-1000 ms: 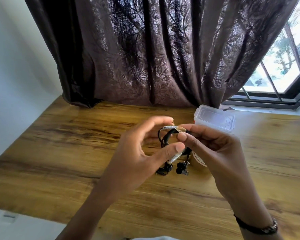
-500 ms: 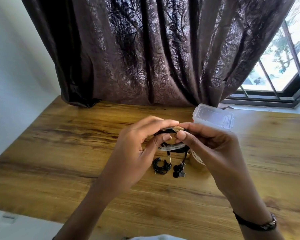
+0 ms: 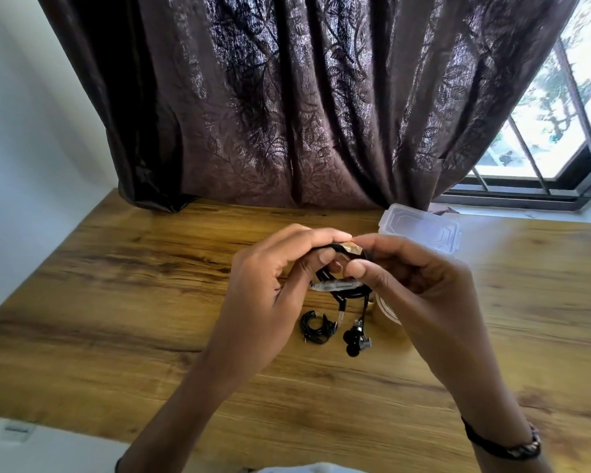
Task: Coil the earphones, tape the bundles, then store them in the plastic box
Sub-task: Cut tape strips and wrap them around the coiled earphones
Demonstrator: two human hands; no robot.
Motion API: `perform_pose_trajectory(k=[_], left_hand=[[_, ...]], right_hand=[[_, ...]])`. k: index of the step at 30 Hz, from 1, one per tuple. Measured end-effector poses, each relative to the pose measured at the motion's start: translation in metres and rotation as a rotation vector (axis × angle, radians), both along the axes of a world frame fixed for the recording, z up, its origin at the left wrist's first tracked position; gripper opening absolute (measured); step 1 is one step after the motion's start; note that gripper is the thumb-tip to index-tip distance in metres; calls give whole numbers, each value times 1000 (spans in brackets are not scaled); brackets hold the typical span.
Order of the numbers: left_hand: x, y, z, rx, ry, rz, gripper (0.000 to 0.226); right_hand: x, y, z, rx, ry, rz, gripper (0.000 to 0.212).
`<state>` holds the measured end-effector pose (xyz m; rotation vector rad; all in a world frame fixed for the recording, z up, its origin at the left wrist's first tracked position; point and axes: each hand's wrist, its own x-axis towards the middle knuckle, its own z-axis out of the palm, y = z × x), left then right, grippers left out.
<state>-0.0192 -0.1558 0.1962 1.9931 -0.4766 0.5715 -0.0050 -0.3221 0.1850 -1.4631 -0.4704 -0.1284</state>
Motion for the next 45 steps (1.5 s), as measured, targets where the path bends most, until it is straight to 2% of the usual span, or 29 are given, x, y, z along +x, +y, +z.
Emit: perform_pose_trajectory(k=[2,5,8,11,14,25,31,40,43,45], left_hand=[[0,0,0,-10,30,8,20],[0,-1,-1,-15,63,17,19],[-1,-3,-1,-12,75,42,17],[-2,-3,2,22,77,63,16],[-3,-3,3,35,104,63,16],[-2,3,3,-144,350,-43,16],[-3,4,5,-138,419,-80,17],[-2,5,3,-122,462,-26,17],[-2,5,1,-124,453,-13,17],[-2,6,0,-116,431,9,17]], right_hand=[[0,1,-2,-90,-82,-111,30],[-1,1,-4,-355,-369,-311,33],[-3,1,-3,-537,-593,-433,24],[-4,3,-4,-629,-687,-494,18],[-4,4,-3,-662,-710,-513,15],[-5,1,-2,-737,-737,-424,10],[-5,0,-6,-773,-775,-404,12],[5,5,-27,-858,-949,-457,12],[9,3,-30,-823,-940,-387,13],[9,3,-30,-721,-850,-332,12]])
